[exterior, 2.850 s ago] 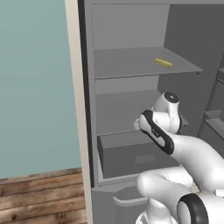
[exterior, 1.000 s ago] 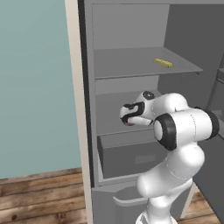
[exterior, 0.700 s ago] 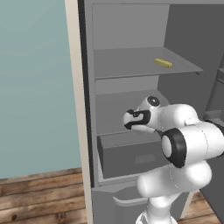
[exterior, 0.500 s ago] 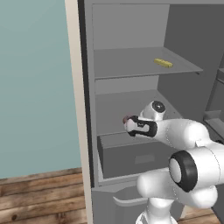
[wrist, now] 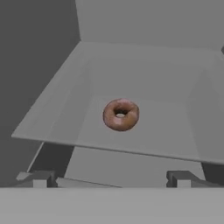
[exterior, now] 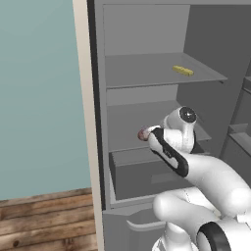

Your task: Move the donut and butter stick from the top shelf to the second highest shelf to make space. Then, place the pitcher from the counter on the cleared top shelf.

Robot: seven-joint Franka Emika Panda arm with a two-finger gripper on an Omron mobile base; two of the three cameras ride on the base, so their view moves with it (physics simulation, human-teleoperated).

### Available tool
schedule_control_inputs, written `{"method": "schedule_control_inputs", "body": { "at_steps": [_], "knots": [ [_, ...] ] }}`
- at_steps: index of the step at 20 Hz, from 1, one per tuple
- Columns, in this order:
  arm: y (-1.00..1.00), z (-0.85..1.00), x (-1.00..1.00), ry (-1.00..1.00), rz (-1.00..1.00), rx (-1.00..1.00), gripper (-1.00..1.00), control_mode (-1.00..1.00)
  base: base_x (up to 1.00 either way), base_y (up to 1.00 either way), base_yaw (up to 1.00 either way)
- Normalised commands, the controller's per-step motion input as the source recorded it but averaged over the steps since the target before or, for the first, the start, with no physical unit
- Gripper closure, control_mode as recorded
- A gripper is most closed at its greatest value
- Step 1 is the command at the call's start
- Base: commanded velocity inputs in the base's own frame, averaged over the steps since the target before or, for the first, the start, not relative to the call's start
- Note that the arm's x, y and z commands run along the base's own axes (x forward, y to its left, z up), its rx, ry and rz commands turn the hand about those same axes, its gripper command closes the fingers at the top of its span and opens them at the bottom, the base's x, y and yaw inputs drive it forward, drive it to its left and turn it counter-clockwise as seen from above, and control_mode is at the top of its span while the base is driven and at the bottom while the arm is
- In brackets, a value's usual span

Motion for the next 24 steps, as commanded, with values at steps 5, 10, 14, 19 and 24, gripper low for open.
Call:
{"method": "schedule_control_inputs", "body": {
  "at_steps": [5,10,14,19,24],
  "knots": [
    [-0.23,0.89,-0.62,0.06,-0.1,-0.05,-1.0,-1.0,0.0,0.0,0.0],
    [-0.34,0.42,-0.82,0.04,-0.16,-0.05,-1.0,-1.0,0.0,0.0,0.0],
    [-0.44,0.28,-0.82,0.0,-0.11,-0.01,-1.0,-1.0,0.0,0.0,0.0],
    [-0.34,0.61,-0.5,-0.07,-0.02,0.0,-1.0,-1.0,0.0,0.0,0.0],
    [-0.24,0.65,-0.21,-0.1,0.0,0.0,-1.0,-1.0,0.0,0.0,0.0]
  ]
}}
